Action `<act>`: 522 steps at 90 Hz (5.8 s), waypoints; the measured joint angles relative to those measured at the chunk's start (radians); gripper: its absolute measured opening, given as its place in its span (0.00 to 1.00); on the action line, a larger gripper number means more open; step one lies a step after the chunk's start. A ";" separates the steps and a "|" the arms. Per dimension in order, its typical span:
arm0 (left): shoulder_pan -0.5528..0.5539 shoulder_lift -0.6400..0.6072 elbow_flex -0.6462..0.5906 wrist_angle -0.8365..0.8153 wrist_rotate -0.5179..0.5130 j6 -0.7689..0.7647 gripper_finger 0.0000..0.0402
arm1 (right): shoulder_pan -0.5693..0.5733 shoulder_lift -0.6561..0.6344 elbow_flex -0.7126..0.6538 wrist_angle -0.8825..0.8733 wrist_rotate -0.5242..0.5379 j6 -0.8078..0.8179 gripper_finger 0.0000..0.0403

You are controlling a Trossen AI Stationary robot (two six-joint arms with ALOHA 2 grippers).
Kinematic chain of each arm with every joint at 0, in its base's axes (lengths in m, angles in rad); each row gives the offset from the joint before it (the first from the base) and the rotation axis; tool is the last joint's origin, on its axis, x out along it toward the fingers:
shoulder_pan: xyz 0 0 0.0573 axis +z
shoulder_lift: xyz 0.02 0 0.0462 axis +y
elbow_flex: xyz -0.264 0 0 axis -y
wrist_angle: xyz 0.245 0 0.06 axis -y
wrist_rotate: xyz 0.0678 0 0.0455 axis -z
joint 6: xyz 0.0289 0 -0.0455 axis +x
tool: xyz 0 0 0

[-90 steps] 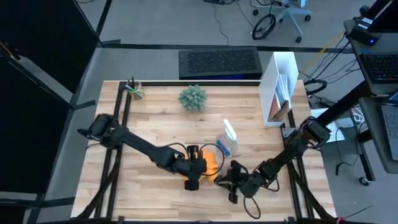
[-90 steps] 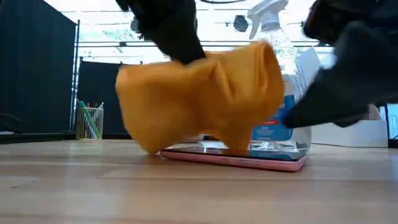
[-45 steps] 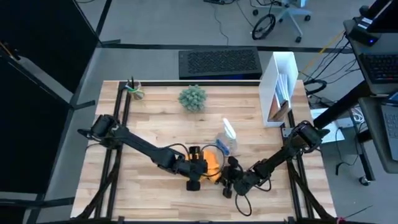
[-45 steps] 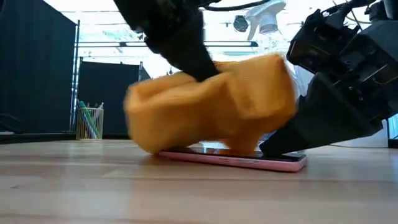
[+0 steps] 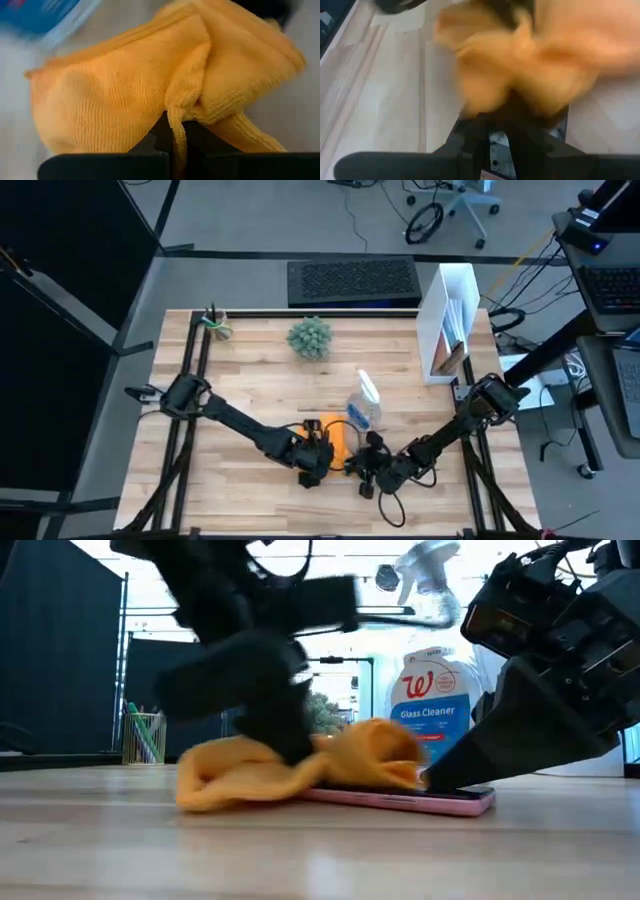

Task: Apply microfiber cloth
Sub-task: Wipe the pink cellphone with the orange microfiber cloth

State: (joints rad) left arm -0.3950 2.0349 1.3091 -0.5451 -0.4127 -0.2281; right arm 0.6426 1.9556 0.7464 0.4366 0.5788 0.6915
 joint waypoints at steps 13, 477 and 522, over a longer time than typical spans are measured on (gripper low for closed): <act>0.000 -0.045 -0.011 -0.163 -0.048 -0.025 0.00 | 0.000 0.000 0.000 0.000 -0.002 0.000 0.16; 0.016 -0.269 0.028 0.229 0.175 0.099 0.01 | -0.131 -0.311 0.180 -0.303 -0.105 -0.430 0.04; -0.010 -0.334 -0.058 -0.019 0.133 -0.026 0.29 | -0.016 -0.378 0.180 -0.634 -0.108 -0.182 0.00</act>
State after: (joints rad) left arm -0.4046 1.7006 1.2515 -0.5640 -0.2801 -0.2542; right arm 0.6268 1.5780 0.9260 -0.1978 0.4710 0.5091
